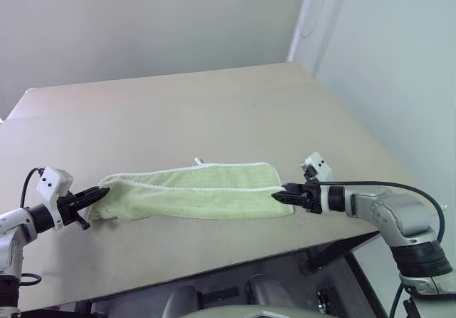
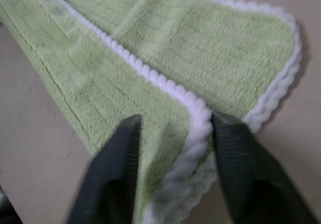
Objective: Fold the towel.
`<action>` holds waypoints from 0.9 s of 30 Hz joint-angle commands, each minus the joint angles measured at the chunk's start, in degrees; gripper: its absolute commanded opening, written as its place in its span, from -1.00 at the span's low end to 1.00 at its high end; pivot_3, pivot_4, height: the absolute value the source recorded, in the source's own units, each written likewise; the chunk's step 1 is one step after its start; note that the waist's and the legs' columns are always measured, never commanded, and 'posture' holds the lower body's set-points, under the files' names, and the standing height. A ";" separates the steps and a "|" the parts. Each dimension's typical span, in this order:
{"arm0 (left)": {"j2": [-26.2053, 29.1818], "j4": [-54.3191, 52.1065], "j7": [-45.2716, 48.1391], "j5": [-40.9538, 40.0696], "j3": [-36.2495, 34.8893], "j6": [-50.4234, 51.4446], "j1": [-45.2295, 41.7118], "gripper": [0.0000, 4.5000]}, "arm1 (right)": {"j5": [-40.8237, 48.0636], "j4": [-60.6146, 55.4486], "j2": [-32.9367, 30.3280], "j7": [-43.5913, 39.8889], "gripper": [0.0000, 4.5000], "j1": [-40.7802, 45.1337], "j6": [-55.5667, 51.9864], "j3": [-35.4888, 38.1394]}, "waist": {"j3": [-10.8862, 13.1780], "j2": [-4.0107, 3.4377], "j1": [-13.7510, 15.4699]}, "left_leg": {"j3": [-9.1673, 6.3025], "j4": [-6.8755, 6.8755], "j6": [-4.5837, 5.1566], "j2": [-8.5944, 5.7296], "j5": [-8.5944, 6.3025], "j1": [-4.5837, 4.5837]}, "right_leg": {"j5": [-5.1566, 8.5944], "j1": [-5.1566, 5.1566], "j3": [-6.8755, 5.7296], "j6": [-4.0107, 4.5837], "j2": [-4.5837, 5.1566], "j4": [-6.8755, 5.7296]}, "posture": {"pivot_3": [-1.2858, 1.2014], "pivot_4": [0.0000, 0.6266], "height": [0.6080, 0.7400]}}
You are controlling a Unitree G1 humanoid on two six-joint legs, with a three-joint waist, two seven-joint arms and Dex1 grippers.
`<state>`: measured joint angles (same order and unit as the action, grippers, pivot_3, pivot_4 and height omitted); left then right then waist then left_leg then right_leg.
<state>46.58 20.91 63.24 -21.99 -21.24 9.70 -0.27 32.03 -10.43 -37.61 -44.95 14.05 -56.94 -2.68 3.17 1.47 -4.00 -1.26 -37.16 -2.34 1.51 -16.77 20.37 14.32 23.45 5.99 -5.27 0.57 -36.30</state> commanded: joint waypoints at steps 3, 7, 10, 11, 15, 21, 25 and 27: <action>0.15 -0.55 -0.34 -0.47 -0.63 -0.72 -0.63 -1.00 | -0.41 -2.84 -1.22 -1.00 -0.95 -0.05 1.38 -0.22 | 0.00 0.00 0.02 | 0.00 -0.01 0.00 0.00 0.00 -0.01 | 0.00 -0.01 0.00 0.00 0.00 0.00 | 0.03 -1.00 1.00; -0.03 -0.46 -0.67 -0.74 -0.86 -0.55 -0.83 -1.00 | -0.19 -3.07 -0.91 -1.06 -0.98 0.50 2.66 0.83 | 0.00 0.00 0.02 | 0.00 -0.02 0.00 0.00 0.00 0.00 | 0.00 -0.01 0.00 -0.01 0.00 0.00 | 0.03 -1.00 1.00; -0.42 -0.39 -1.68 -2.55 -2.28 1.44 -2.22 -1.00 | 0.70 -1.60 0.76 0.59 -0.98 2.96 3.68 3.70 | 0.00 0.00 0.00 | 0.00 -0.01 0.00 0.00 0.00 0.00 | 0.00 -0.01 0.00 -0.01 0.00 0.00 | 0.03 -1.00 1.00; -0.46 -0.26 -2.30 -3.37 -2.94 2.37 -2.98 -1.00 | 1.05 -1.02 1.36 1.04 -0.98 4.12 4.22 4.83 | 0.00 0.00 -0.01 | 0.00 -0.02 0.00 0.00 0.00 -0.01 | 0.00 -0.01 0.00 -0.01 0.00 -0.01 | 0.03 -1.00 1.00; -0.88 0.72 -8.19 -6.15 -5.92 6.13 -8.30 -1.00 | 1.29 2.23 3.52 3.04 -0.98 9.52 6.25 8.18 | 0.00 0.02 0.01 | -0.01 -0.09 0.00 0.00 0.00 -0.02 | -0.04 -0.02 0.00 -0.06 -0.02 -0.04 | 0.03 -1.00 1.00; -2.34 -1.78 -16.02 -9.66 -8.23 12.55 -15.90 -1.00 | -1.57 8.79 6.14 5.78 -0.98 17.16 11.62 8.57 | -0.01 0.03 -0.03 | -0.06 -0.04 0.01 -0.03 0.00 0.03 | -0.20 -0.05 -0.02 -0.15 -0.01 0.00 | 0.03 -1.00 1.00; -4.20 0.61 -19.35 -7.80 -6.01 10.90 -21.56 -1.00 | -5.31 17.83 9.31 9.65 -0.98 24.35 16.97 8.52 | 0.00 0.02 -0.08 | -0.04 -0.05 0.00 -0.04 0.01 0.02 | -0.29 -0.03 -0.01 -0.04 -0.01 -0.01 | 0.03 -1.00 1.00; -5.41 6.35 -22.82 -4.38 -4.05 6.80 -27.82 -1.00 | -8.23 25.19 10.92 12.34 -0.98 29.88 21.81 8.68 | 0.00 0.01 -0.02 | -0.06 -0.07 0.00 -0.04 0.01 0.00 | -0.30 -0.04 -0.01 -0.03 -0.03 -0.05 | 0.03 -1.00 1.00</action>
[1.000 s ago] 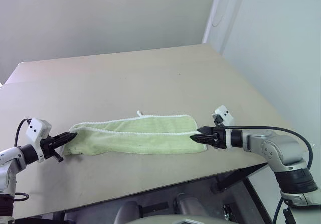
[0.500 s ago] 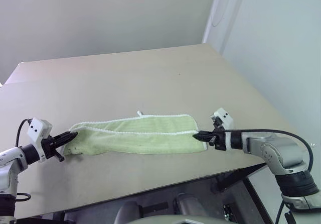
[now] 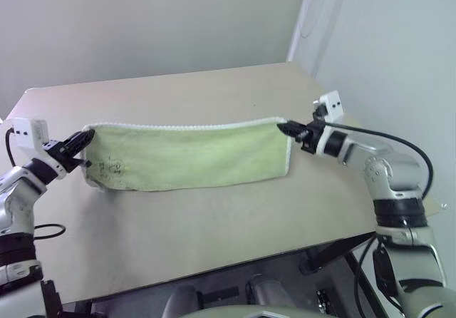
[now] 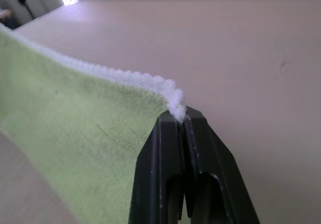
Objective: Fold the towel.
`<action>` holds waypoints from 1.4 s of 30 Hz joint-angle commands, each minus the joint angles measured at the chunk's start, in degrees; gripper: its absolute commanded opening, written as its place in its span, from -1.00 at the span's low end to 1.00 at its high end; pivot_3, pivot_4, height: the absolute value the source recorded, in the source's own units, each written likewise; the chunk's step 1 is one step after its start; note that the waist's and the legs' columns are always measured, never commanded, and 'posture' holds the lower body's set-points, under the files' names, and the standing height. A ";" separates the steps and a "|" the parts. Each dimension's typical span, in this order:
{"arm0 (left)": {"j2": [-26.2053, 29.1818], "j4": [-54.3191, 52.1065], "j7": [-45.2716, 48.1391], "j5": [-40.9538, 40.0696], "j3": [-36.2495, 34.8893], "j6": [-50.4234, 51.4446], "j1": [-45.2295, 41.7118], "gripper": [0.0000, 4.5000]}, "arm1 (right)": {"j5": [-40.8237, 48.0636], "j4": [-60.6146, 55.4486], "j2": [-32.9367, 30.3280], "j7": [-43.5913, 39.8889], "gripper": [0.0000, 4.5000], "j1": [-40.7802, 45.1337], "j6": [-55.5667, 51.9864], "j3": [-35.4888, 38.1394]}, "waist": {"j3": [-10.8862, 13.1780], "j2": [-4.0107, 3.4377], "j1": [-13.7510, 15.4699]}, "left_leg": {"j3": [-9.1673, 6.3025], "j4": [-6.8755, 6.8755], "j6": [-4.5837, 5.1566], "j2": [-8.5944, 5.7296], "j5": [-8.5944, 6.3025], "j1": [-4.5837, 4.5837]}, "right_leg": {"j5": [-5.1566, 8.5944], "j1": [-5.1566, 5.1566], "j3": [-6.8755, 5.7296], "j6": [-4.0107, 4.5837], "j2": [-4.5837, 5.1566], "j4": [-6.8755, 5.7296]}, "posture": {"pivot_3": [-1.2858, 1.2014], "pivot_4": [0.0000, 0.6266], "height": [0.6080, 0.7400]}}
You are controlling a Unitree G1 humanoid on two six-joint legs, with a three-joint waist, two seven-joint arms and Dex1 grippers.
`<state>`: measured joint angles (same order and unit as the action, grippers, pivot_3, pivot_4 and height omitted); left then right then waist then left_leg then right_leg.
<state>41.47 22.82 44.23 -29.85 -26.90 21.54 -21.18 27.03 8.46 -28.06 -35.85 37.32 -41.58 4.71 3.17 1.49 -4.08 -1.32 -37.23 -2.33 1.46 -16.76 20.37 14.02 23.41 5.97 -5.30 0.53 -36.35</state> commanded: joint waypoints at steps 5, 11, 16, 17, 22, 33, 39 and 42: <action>-1.60 25.08 -11.67 11.51 5.28 -18.40 -24.68 -1.00 | -7.10 26.27 2.90 7.42 -0.98 21.40 19.07 4.21 | 0.01 -0.01 0.03 | -0.08 -0.10 -0.06 -0.08 0.06 0.04 | -0.13 -0.06 -0.04 -0.04 0.01 0.02 | 0.03 -1.00 1.00; -0.20 40.68 -13.03 16.20 7.57 -30.43 -37.42 -1.00 | -6.99 36.52 0.90 2.83 -0.98 30.27 26.57 5.86 | 0.00 -0.04 -0.31 | -0.07 0.26 0.01 -0.12 0.01 0.18 | -0.23 0.07 -0.02 -0.25 0.08 0.26 | 0.03 -1.00 1.00; 0.85 34.07 0.95 12.53 6.54 -31.11 -29.47 -1.00 | -4.64 20.76 -1.94 -7.52 -0.98 17.68 19.62 2.85 | -0.12 -0.21 -0.47 | -0.12 0.21 0.15 -0.10 -0.08 0.93 | -0.15 0.76 -0.04 -0.20 0.09 0.14 | 0.03 -1.00 1.00; 1.14 30.95 3.70 11.26 6.15 -29.85 -26.22 -1.00 | -3.74 16.07 -2.62 -9.22 -0.98 14.06 17.63 2.38 | -0.13 -0.24 -0.47 | -0.10 0.15 0.13 -0.11 -0.07 1.10 | -0.15 0.97 -0.03 -0.21 0.13 0.08 | 0.03 -1.00 1.00; 2.91 3.76 10.93 3.41 2.60 -18.75 -1.08 -1.00 | 1.63 -7.33 -6.58 -14.37 -0.98 -4.74 8.60 1.75 | -0.07 -0.33 -0.71 | -0.07 0.03 0.13 -0.05 -0.07 1.17 | -0.14 1.17 0.03 -0.18 0.13 -0.19 | 0.03 -1.00 1.00; 5.26 -23.19 12.60 -5.28 -10.80 -3.01 31.82 -1.00 | 10.00 -26.69 -15.37 -21.51 -0.98 -26.71 1.17 4.62 | 0.15 -0.75 -0.17 | -0.02 -0.76 -0.14 0.35 -0.20 -0.41 | 0.22 -0.29 -0.32 0.04 0.04 -0.05 | 0.03 -1.00 1.00; 4.40 -21.98 14.15 0.75 -8.27 -10.07 38.17 -1.00 | 6.73 -28.03 -19.22 -23.55 -0.98 -32.52 3.52 2.17 | 0.05 -0.82 -0.12 | 0.11 -0.21 -0.16 0.47 -0.21 -0.25 | -0.09 -0.40 -1.64 0.48 1.17 1.36 | 0.03 -1.00 1.00; 3.43 -21.34 14.36 3.19 -5.66 -13.35 38.30 -1.00 | 6.57 -28.15 -19.50 -23.89 -0.98 -32.79 3.64 1.98 | -0.03 -0.69 0.09 | 0.51 -0.22 -0.14 0.41 -0.18 -0.26 | -0.12 -0.15 -1.63 0.48 1.25 1.25 | 0.03 -1.00 1.00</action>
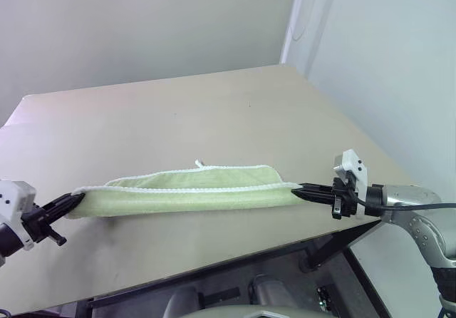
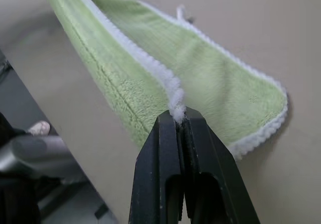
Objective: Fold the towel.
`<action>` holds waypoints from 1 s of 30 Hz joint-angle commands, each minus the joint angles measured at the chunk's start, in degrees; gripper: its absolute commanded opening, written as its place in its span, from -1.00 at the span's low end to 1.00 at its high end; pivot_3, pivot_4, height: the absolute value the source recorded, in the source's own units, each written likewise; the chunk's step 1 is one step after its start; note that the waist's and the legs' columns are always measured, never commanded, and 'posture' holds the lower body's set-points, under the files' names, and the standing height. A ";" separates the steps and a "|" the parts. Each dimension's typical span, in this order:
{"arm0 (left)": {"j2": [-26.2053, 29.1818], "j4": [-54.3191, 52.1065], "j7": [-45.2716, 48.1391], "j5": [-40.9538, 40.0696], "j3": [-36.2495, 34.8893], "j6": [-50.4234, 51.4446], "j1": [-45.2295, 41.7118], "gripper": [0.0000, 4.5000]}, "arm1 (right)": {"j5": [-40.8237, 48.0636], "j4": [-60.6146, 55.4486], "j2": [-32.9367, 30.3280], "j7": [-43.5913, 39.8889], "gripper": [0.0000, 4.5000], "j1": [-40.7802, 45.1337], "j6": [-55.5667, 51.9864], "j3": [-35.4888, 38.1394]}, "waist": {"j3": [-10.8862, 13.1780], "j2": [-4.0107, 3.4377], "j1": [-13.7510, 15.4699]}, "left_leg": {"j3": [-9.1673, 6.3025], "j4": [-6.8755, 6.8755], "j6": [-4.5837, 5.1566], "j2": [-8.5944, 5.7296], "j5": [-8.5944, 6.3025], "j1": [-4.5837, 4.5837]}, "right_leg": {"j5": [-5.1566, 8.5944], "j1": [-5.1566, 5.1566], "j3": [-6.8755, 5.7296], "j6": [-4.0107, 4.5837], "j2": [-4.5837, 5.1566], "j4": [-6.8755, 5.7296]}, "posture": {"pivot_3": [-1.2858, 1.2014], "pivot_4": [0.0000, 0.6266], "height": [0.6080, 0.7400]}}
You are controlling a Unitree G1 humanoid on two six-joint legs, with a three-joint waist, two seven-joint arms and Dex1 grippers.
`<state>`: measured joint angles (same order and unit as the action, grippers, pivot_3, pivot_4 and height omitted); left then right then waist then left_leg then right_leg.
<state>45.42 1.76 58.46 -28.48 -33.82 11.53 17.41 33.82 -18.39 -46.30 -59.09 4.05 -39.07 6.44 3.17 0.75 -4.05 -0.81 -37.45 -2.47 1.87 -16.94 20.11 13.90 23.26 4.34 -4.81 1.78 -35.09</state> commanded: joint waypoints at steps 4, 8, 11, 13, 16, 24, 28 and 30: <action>-1.93 0.94 -0.65 1.16 2.71 -2.24 -2.40 -1.00 | -1.18 0.09 -1.15 0.18 -0.98 2.07 0.94 -0.44 | -0.20 0.36 0.19 | 0.11 0.16 0.12 -0.11 0.04 0.19 | -0.46 0.31 0.22 -0.44 -0.08 -0.23 | 0.03 -1.00 1.00; -2.74 3.30 -1.87 0.48 3.31 -1.05 -5.84 -1.00 | -3.03 3.89 1.71 3.58 -0.98 6.79 0.96 -1.90 | -0.21 0.38 0.28 | 0.01 0.34 0.12 -0.04 -0.08 0.27 | -0.48 0.58 0.22 -0.43 -0.35 -0.40 | 0.03 -1.00 1.00; -2.64 4.60 -1.84 -0.05 2.97 -0.20 -7.64 -1.00 | -3.70 6.52 3.90 5.76 -0.98 10.16 0.73 -2.35 | -0.21 0.37 0.08 | 0.00 0.32 0.13 -0.03 -0.08 0.25 | -0.46 0.62 0.23 -0.40 -0.38 -0.50 | 0.03 -1.00 1.00; -2.30 5.62 -1.58 -0.33 2.69 0.27 -8.55 -1.00 | -4.21 8.18 4.91 6.83 -0.98 11.92 0.70 -2.66 | -0.21 0.37 0.05 | 0.04 0.26 0.13 -0.03 -0.08 0.23 | -0.46 0.59 0.27 -0.41 -0.37 -0.53 | 0.03 -1.00 1.00; -1.95 7.17 -1.45 0.27 2.98 0.12 -9.26 -1.00 | -7.16 11.75 6.04 8.44 -0.98 14.06 2.13 -4.68 | -0.22 0.38 0.09 | 0.05 0.18 0.13 -0.05 -0.08 0.22 | -0.46 0.58 0.29 -0.42 -0.36 -0.59 | 0.03 -1.00 1.00; -3.32 10.19 -5.10 1.05 3.72 0.23 -12.51 -1.00 | -12.33 18.58 10.10 11.22 -0.98 18.55 4.36 -8.57 | -0.22 0.39 0.11 | 0.05 0.12 0.13 -0.05 -0.07 0.19 | -0.46 0.61 0.29 -0.41 -0.37 -0.82 | 0.03 -1.00 1.00; -5.11 13.23 -8.67 3.42 5.67 -1.31 -15.81 -1.00 | -15.79 24.46 12.75 12.69 -0.98 21.27 6.05 -11.19 | -0.22 0.39 0.09 | 0.05 0.07 0.13 -0.06 -0.07 0.16 | -0.46 0.59 0.31 -0.41 -0.37 -0.89 | 0.03 -1.00 1.00; -5.43 16.07 -8.59 4.44 6.52 -2.74 -17.04 -1.00 | -17.15 26.48 13.50 12.55 -0.98 22.18 6.96 -12.11 | -0.23 0.39 0.07 | 0.05 0.00 0.13 -0.06 -0.06 0.12 | -0.47 0.58 0.31 -0.42 -0.39 -1.00 | 0.03 -1.00 1.00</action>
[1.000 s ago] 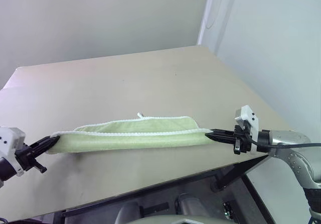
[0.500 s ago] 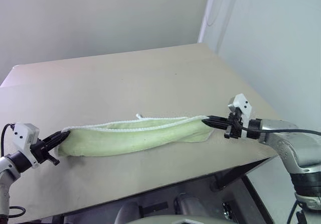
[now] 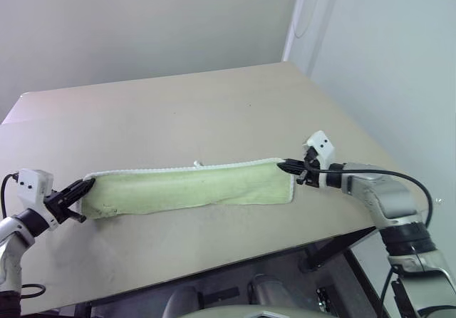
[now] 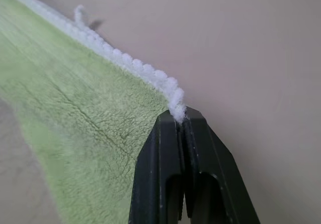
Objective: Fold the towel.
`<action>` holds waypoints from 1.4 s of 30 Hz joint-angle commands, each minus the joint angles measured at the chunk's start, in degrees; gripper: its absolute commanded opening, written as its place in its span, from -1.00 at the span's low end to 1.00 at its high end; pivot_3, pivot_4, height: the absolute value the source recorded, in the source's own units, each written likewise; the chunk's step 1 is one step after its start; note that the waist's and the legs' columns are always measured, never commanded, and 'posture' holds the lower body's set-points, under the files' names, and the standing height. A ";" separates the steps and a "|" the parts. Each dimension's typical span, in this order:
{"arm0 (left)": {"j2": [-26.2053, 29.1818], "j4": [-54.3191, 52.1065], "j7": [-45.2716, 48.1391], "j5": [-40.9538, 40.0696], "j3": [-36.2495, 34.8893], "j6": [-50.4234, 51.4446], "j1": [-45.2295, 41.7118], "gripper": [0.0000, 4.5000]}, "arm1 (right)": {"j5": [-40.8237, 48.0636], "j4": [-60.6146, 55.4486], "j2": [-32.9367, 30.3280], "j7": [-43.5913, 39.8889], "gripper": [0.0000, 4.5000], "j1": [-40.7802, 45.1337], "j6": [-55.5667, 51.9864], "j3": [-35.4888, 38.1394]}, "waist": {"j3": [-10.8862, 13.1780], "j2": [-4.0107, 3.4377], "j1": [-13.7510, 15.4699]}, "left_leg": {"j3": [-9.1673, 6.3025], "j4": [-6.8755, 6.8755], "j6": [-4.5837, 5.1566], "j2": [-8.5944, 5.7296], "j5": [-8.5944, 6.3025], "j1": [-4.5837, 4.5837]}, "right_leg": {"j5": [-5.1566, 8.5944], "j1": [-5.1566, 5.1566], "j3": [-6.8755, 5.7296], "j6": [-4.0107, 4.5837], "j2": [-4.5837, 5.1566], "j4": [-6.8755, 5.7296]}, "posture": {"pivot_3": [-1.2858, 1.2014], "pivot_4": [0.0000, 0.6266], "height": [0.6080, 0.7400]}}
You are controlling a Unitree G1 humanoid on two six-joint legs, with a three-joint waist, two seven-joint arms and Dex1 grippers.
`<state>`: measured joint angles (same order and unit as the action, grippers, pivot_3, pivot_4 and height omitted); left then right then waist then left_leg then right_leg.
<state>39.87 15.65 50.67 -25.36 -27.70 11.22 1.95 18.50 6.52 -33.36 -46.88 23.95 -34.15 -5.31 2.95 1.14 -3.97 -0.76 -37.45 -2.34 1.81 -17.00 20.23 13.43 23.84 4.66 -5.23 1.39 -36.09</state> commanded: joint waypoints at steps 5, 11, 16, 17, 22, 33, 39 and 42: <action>0.19 4.44 -1.24 1.92 1.67 -2.89 -2.87 -1.00 | -3.37 5.06 2.74 0.16 -0.98 4.66 3.62 -1.10 | 0.00 0.00 -0.05 | -0.02 0.01 0.00 0.01 0.00 0.03 | -0.04 0.03 0.01 0.06 -0.04 -0.01 | 0.03 -1.00 1.00; -0.25 7.61 -2.81 2.70 2.08 -3.80 -5.69 -1.00 | -5.94 9.14 5.30 0.81 -0.98 6.57 4.69 -1.83 | -0.01 0.02 -0.05 | -0.02 0.00 0.00 0.01 0.00 0.02 | -0.12 0.01 0.01 0.18 -0.04 -0.02 | 0.03 -1.00 1.00; -0.36 7.14 -1.55 2.21 3.06 -3.28 -5.51 -1.00 | -6.68 11.49 7.16 1.55 -0.98 8.07 3.18 -1.75 | -0.01 0.01 -0.06 | -0.03 0.00 0.00 0.00 0.00 0.03 | -0.14 0.02 0.01 0.20 -0.04 -0.02 | 0.03 -1.00 1.00; -0.22 6.72 -0.94 1.77 3.23 -2.54 -5.22 -1.00 | -6.61 11.46 7.30 1.41 -0.98 8.10 3.13 -1.69 | -0.01 0.01 -0.06 | -0.03 0.01 0.00 0.00 0.00 0.04 | -0.14 0.02 0.01 0.20 -0.04 -0.02 | 0.03 -1.00 1.00; 0.34 5.41 1.00 0.12 3.06 -0.12 -4.20 -0.23 | -6.17 10.50 7.67 0.62 -0.26 7.85 2.67 -1.20 | -0.01 0.00 -0.11 | -0.04 0.02 0.00 0.01 0.00 0.03 | -0.14 0.02 0.01 0.20 -0.04 -0.02 | 0.03 -1.00 1.00; 3.92 5.36 -4.55 -1.23 -3.95 -1.34 -7.48 1.00 | 7.79 0.91 6.46 3.83 1.00 7.53 -16.25 12.95 | -0.01 0.01 -0.02 | -0.08 0.03 0.00 0.01 0.00 0.06 | -0.14 0.03 0.00 0.19 -0.04 -0.03 | 0.03 -1.00 1.00; 4.44 -7.64 -0.37 -10.73 -3.47 10.10 -8.77 1.00 | 25.16 -3.03 8.02 7.61 1.00 6.89 -45.93 29.19 | -0.02 0.03 0.06 | -0.11 0.02 0.00 0.00 0.00 0.09 | -0.13 0.01 -0.03 0.19 -0.02 0.00 | 0.03 -1.00 1.00; 3.50 -14.39 0.89 -14.01 -0.69 14.92 -8.75 1.00 | 28.62 -4.07 11.08 11.45 1.00 6.21 -55.75 36.56 | -0.02 0.02 -0.03 | -0.10 0.04 0.00 0.00 0.00 0.06 | -0.13 -0.01 -0.01 0.19 -0.02 -0.01 | 0.03 -1.00 1.00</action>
<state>43.42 5.49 50.81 -36.96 -29.44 23.98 -5.84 44.08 4.56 -23.33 -37.42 29.75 -84.77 26.98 2.93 1.16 -4.00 -0.87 -37.41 -2.34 1.81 -17.00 20.28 13.33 23.84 4.64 -5.07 1.35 -36.11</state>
